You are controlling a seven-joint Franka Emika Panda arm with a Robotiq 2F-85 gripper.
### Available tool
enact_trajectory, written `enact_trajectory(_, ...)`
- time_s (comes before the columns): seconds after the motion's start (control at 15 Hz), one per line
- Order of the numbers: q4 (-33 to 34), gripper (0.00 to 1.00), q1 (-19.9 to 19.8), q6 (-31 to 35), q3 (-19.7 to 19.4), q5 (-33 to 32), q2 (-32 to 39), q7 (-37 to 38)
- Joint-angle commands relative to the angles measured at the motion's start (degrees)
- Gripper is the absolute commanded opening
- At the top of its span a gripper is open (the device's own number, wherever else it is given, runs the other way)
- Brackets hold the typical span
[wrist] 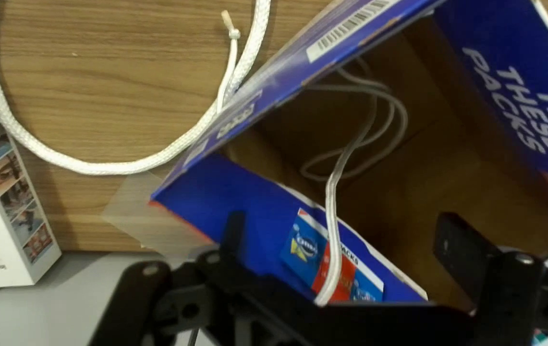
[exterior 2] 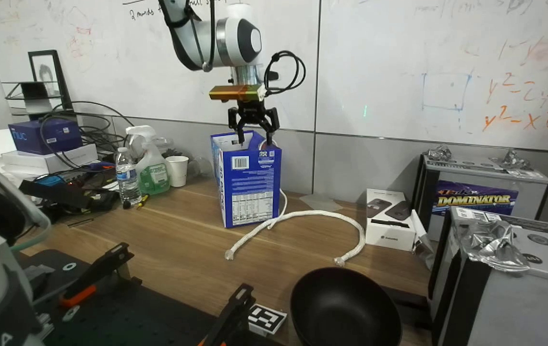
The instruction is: Put the ropes in the box one at a time
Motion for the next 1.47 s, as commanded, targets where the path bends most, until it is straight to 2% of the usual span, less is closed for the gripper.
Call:
enact_trajectory(0.0, -6.4, 1.00, -1.8, 0.2, 0.4, -0.2, -10.7, 1.7)
enact_trajectory(0.33, -10.9, 1.00, -6.3, 1.3, -1.5, -1.2, -18.5, 4.5)
enact_trajectory(0.53, -11.3, 1.00, -9.9, 2.6, -2.9, -0.1, -18.1, 6.9)
enact_trajectory(0.87, -7.5, 1.00, -13.9, 5.0, -5.6, 1.6, -10.2, 14.2)
enact_trajectory(1.07, -2.8, 1.00, -15.0, 4.8, -6.7, 4.5, -2.6, 17.1)
enact_trajectory(1.4, 9.5, 1.00, -16.0, 1.6, -6.7, 11.6, 12.5, 20.1)
